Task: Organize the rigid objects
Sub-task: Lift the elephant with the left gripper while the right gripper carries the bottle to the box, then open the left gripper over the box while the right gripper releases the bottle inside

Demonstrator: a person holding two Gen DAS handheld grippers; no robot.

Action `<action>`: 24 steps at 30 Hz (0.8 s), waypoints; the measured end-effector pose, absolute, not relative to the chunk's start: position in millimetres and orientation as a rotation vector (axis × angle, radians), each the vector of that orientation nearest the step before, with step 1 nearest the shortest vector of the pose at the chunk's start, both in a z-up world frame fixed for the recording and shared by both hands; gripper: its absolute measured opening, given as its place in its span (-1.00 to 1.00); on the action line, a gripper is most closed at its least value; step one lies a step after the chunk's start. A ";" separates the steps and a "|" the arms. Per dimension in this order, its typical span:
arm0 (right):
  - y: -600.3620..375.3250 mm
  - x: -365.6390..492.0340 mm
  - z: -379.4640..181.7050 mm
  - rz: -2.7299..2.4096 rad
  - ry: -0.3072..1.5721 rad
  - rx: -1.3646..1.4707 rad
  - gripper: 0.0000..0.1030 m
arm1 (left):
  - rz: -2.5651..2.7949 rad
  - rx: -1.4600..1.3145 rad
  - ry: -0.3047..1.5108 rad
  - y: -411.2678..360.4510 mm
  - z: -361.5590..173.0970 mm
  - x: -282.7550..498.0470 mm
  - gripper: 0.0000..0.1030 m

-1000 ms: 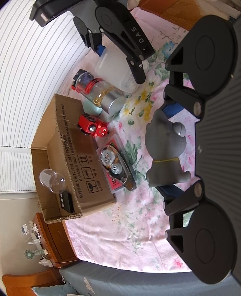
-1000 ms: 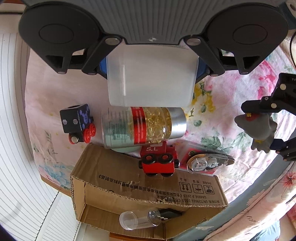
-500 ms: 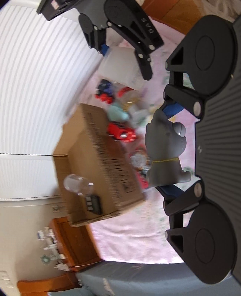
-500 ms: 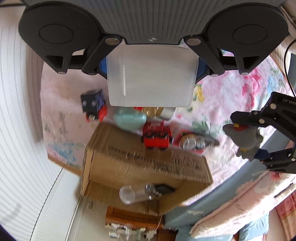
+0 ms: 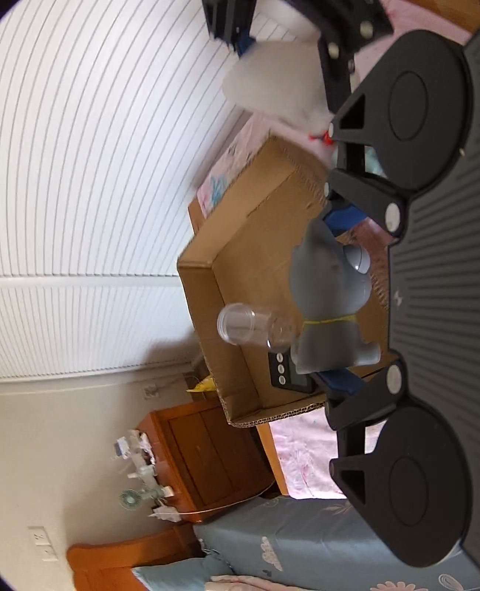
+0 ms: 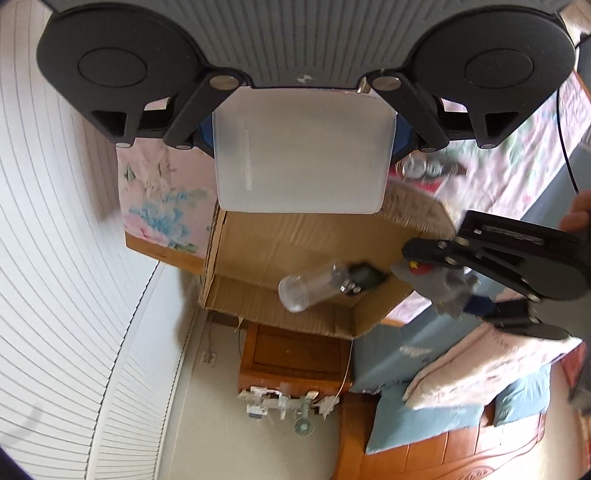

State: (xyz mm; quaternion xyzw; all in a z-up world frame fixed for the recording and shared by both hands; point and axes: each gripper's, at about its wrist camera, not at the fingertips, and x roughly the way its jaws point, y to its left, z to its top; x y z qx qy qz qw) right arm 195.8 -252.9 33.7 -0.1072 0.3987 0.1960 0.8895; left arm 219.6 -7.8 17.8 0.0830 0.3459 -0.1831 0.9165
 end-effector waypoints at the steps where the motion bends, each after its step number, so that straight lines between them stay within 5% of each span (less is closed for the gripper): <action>1: -253.6 198.5 34.4 0.405 0.826 -0.222 0.68 | -0.352 0.169 0.702 -6.9 14.8 225.0 0.49; 4: -250.9 205.0 36.7 0.403 0.818 -0.223 0.68 | -0.265 0.179 0.648 -6.4 10.4 227.5 0.96; 24: -220.4 321.3 21.1 0.340 0.863 -0.206 0.69 | -0.215 0.058 0.642 28.0 -3.4 130.0 0.97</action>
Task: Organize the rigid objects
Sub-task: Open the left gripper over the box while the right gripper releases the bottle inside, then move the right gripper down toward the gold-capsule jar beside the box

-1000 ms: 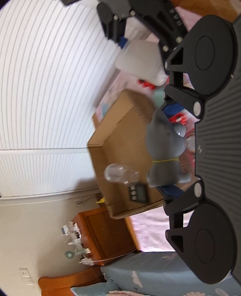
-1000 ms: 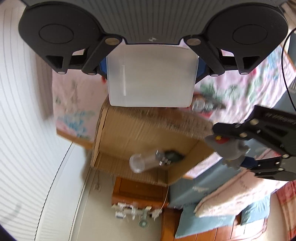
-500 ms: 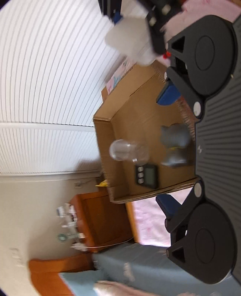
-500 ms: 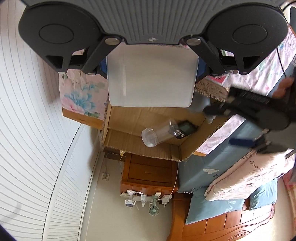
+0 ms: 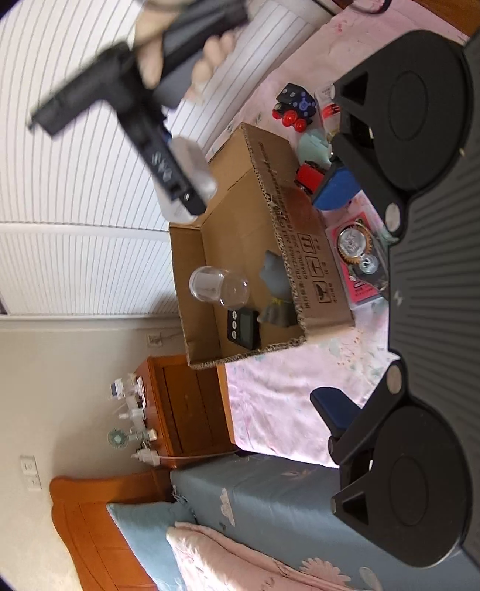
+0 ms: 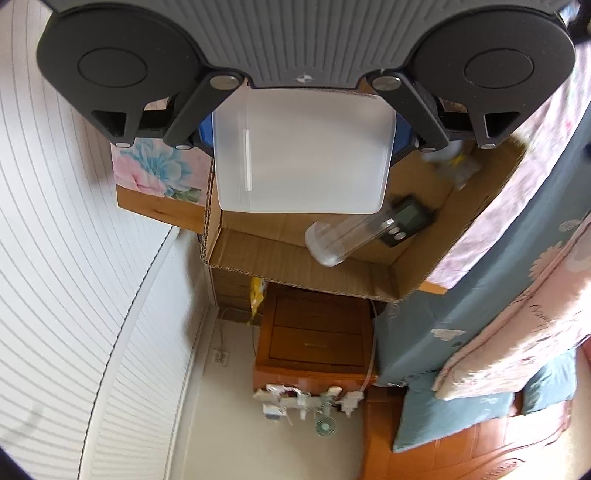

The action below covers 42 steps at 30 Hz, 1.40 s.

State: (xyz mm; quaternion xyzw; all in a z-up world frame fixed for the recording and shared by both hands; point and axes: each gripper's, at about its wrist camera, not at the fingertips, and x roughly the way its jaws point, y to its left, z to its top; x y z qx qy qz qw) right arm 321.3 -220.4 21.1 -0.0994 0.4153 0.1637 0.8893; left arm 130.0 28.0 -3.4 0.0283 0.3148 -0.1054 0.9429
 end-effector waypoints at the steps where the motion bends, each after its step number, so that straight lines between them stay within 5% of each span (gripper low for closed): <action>1: -218.9 328.8 18.9 0.331 0.867 -0.211 0.69 | -0.220 0.046 0.646 28.8 -3.8 128.5 0.97; 6: -212.8 366.0 10.9 0.279 0.861 -0.200 0.69 | -0.239 0.032 0.667 28.1 -8.7 125.1 0.97; 10: -214.9 372.6 9.6 0.243 0.840 -0.192 1.00 | -0.241 0.032 0.674 27.6 -11.6 122.9 0.97; 42: -245.4 202.9 -21.7 0.233 0.839 -0.138 1.00 | -0.197 0.069 0.735 24.0 -19.9 97.2 0.97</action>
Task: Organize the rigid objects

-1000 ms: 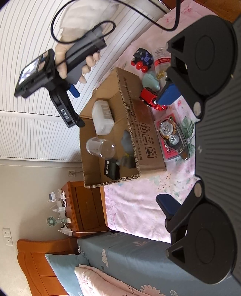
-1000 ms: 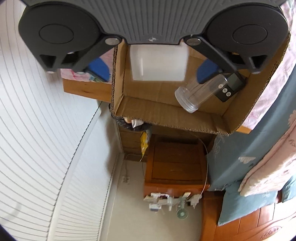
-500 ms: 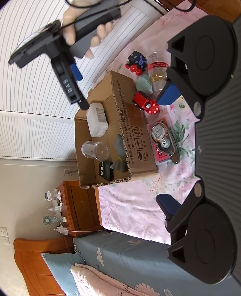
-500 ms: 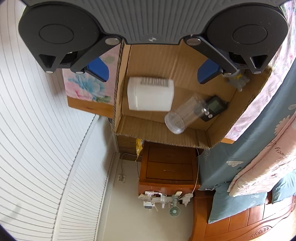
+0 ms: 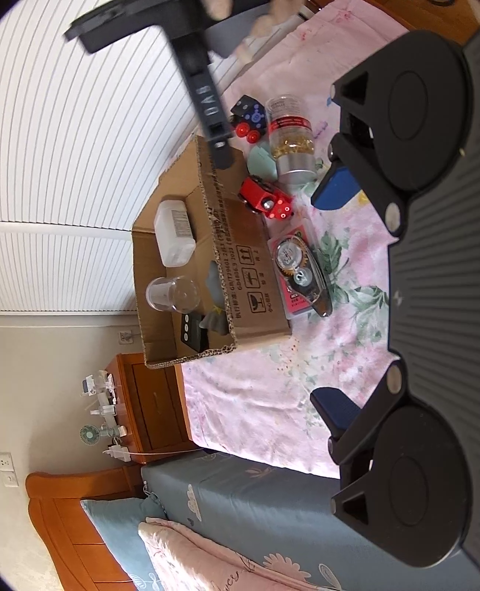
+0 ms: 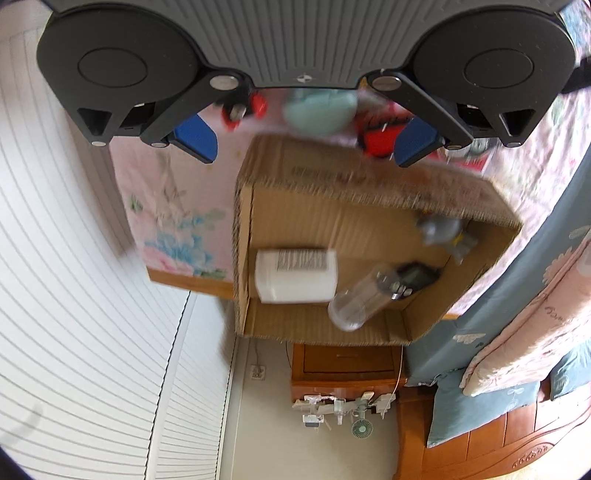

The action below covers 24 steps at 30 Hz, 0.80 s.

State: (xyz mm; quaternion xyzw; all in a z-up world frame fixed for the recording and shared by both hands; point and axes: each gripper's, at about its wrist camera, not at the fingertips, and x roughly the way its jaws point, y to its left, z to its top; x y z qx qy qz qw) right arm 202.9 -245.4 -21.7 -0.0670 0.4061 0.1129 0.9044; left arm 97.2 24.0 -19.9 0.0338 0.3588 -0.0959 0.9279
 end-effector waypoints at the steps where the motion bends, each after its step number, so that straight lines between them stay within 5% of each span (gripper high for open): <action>1: -242.7 198.5 -24.7 0.234 0.841 -0.145 1.00 | -0.196 0.068 0.738 24.7 -20.5 97.0 0.97; 24: -235.3 155.3 -54.9 0.186 0.890 -0.193 1.00 | -0.227 0.037 0.750 37.2 -29.5 85.8 0.97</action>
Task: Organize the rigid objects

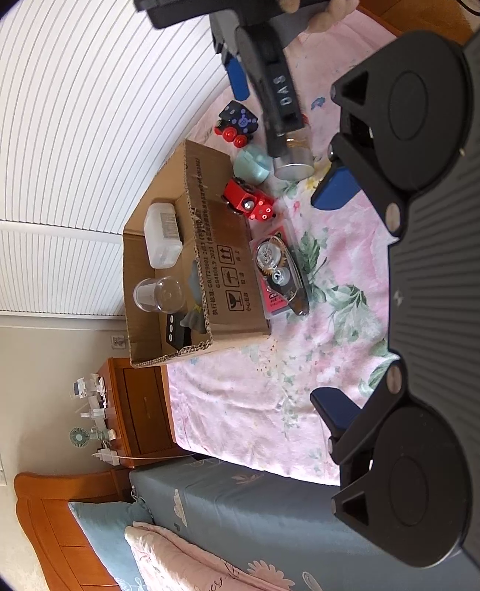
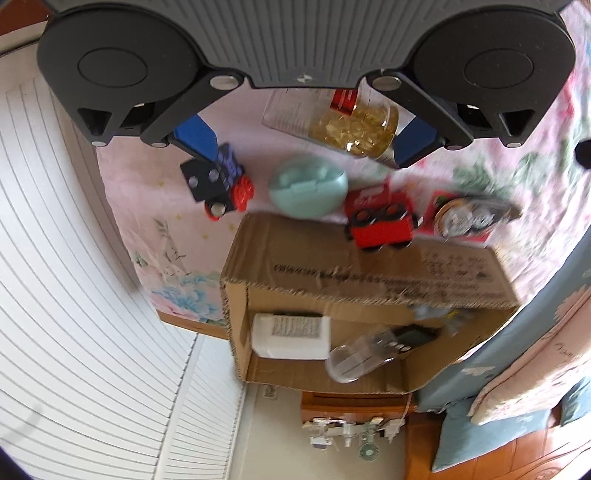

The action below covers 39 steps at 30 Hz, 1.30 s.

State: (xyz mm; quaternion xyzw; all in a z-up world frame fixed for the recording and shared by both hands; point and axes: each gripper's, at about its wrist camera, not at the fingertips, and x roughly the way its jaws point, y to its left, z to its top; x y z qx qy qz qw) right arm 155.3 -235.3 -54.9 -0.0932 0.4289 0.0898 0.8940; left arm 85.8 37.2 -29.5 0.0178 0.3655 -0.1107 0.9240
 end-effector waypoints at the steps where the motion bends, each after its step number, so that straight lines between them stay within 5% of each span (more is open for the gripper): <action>1: -234.6 151.2 -56.1 0.192 0.900 -0.195 1.00 | -0.228 0.037 0.749 37.7 -29.8 85.0 0.97; 22: -229.3 146.0 -77.0 0.088 0.842 -0.179 1.00 | -0.205 0.075 0.757 48.0 -29.6 87.9 0.97; 39: -259.1 131.9 -101.0 0.199 0.864 -0.119 1.00 | -0.180 0.053 0.815 2.0 -55.2 171.7 0.97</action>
